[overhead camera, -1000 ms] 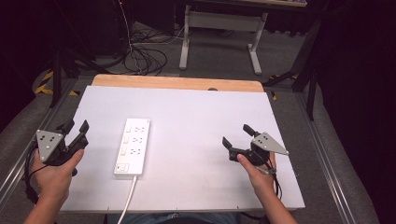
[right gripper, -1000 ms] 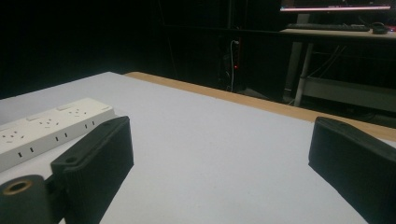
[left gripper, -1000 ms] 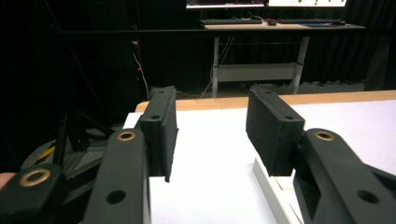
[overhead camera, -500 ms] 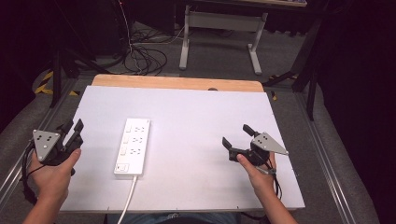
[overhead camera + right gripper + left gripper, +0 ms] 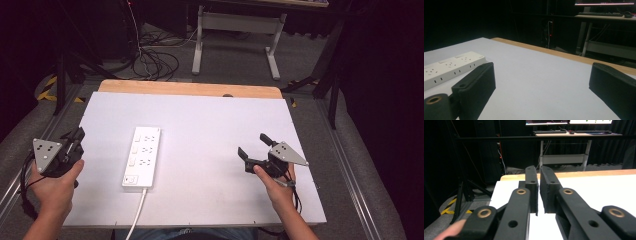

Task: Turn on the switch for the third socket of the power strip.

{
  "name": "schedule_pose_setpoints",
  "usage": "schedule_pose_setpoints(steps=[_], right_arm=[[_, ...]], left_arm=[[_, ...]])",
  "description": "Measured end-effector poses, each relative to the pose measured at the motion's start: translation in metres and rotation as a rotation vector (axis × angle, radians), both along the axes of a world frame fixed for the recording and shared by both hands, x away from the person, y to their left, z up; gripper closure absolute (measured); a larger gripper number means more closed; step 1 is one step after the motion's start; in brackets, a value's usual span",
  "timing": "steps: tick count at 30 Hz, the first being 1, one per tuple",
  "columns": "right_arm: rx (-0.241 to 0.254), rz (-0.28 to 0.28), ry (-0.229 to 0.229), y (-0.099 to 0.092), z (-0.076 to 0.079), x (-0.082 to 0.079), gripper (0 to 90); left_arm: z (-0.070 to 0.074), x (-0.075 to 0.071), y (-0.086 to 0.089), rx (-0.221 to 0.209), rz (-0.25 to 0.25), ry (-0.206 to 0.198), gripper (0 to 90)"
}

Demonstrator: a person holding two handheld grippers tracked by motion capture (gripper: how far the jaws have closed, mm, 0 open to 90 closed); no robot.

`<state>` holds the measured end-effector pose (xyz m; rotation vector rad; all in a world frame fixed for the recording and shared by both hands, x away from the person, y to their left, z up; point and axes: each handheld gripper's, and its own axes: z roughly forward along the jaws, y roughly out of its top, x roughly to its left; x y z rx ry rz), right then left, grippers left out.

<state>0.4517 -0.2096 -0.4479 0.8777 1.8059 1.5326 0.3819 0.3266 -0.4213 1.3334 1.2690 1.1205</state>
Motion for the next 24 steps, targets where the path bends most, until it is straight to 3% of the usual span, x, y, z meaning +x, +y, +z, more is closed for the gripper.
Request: schedule_pose_setpoints(steps=[4,24], right_arm=[[-0.001,0.001,0.001,0.0004,0.0000,-0.0003,7.4],[0.000,0.000,0.007,0.0002,0.0001,-0.0009,7.4]], left_arm=[[0.0003,-0.0003,-0.0001,0.007,-0.006,-0.006,89.7],[0.0020,0.0040,0.0012,0.021,-0.012,0.001,89.8]])
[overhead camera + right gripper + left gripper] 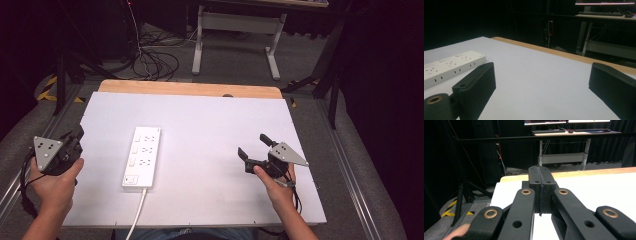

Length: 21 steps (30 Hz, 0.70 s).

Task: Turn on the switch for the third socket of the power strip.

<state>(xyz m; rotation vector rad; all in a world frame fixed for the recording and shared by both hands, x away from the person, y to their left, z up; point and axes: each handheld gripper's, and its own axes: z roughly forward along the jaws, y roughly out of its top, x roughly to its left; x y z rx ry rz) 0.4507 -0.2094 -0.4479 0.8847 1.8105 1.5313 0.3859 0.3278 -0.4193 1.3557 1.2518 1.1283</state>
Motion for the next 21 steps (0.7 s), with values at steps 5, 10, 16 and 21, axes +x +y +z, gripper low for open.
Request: schedule_pose_setpoints(steps=[5,10,16,21], right_arm=[[0.000,0.000,0.002,-0.001,0.000,-0.001,7.4],[-0.008,-0.001,0.002,0.000,-0.001,-0.001,7.5],[-0.014,0.000,0.001,0.000,-0.001,-0.001,7.6],[-0.013,-0.002,0.004,0.000,-0.002,-0.001,7.6]], left_arm=[[0.000,0.002,-0.001,-0.001,-0.005,0.000,89.8],[-0.001,0.004,-0.002,-0.003,-0.010,0.007,89.8],[-0.001,0.007,-0.003,0.008,-0.015,0.015,89.8],[-0.002,0.011,-0.005,0.004,-0.022,0.016,89.8]])
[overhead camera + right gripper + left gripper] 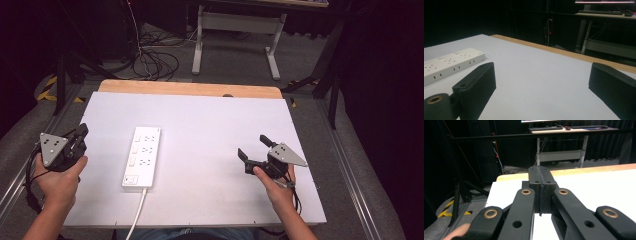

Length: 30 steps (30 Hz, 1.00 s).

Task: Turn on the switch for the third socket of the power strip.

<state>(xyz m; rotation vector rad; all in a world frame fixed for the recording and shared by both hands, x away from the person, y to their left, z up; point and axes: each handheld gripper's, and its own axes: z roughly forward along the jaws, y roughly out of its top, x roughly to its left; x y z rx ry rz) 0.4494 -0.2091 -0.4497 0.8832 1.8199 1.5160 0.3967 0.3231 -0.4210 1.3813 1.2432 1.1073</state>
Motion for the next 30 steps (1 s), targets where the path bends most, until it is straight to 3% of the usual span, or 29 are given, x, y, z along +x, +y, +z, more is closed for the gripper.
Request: schedule_pose_setpoints(steps=[30], right_arm=[[-0.021,-0.023,0.003,-0.003,-0.002,-0.004,7.7]], left_arm=[[-0.003,0.018,-0.014,0.028,-0.050,0.026,89.9]])
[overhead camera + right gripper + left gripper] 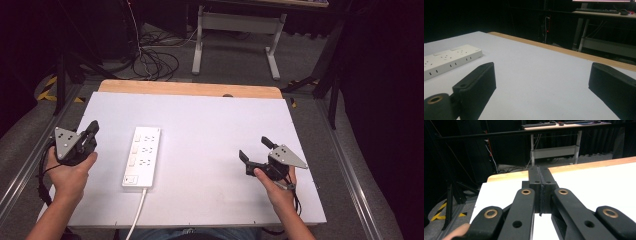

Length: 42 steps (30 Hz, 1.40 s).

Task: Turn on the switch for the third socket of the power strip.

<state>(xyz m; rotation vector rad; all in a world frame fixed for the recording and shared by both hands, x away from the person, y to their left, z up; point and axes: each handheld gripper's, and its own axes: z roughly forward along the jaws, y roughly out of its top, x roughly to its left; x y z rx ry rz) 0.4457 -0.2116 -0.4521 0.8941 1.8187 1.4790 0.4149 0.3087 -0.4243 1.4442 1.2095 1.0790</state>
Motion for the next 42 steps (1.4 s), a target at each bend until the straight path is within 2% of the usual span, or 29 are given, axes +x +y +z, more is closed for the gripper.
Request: schedule_pose_setpoints(steps=[27,35,42], right_arm=[[-0.014,-0.013,0.003,-0.002,-0.001,-0.001,7.7],[-0.016,-0.013,0.006,-0.001,-0.002,0.001,7.7],[-0.014,-0.012,0.002,0.000,-0.002,0.001,8.0]], left_arm=[[-0.007,0.022,-0.028,0.056,-0.045,0.035,89.8],[-0.011,0.025,-0.032,0.093,-0.046,0.063,89.9],[-0.012,0.028,-0.035,0.090,-0.048,0.084,89.9]])
